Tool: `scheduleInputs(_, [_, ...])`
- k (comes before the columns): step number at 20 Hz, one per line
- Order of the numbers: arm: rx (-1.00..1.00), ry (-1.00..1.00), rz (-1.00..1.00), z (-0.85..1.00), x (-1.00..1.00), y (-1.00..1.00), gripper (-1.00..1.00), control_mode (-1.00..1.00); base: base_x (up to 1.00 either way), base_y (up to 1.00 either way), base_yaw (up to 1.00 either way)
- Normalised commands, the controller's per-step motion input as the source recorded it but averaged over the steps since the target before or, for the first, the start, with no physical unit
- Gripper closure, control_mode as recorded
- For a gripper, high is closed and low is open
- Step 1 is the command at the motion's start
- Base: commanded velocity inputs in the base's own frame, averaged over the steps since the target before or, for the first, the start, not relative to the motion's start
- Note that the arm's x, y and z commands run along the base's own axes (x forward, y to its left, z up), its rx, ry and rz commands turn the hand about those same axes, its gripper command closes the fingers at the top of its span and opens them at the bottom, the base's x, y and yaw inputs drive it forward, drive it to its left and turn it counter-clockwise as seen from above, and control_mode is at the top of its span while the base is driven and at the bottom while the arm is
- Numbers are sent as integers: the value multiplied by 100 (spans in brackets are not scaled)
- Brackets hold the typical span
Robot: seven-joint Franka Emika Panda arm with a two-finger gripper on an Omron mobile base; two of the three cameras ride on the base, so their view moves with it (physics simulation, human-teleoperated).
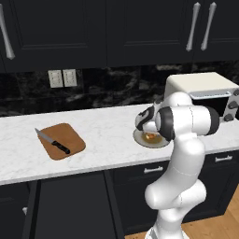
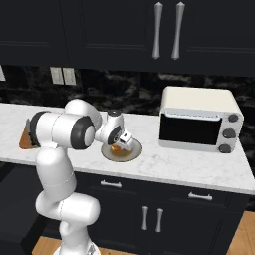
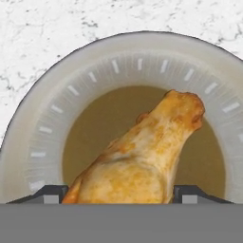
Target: Pick up the knife from the drawer and place it on the cutting board. Then place the meat from the plate to the cutting board.
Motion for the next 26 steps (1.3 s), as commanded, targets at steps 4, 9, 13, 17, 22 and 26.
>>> scheduleInputs(4, [0, -1, 0, 43, -39, 0, 100, -100, 0, 0, 0])
scheduleInputs(9, [0, -9, 0, 69, -59, 5, 100, -100, 0, 0, 0])
scheduleInputs(13, [0, -7, 5, 57, -46, 46, 100, -100, 0, 0, 0])
scheduleInputs(17, [-2, -7, 12, 45, -24, 93, 100, -100, 0, 0, 0])
scheduleInputs(22, [-1, -10, 14, 27, -16, 100, 100, -100, 0, 0, 0])
scheduleInputs(26, [0, -9, 17, 37, -14, 100, 100, -100, 0, 0, 0])
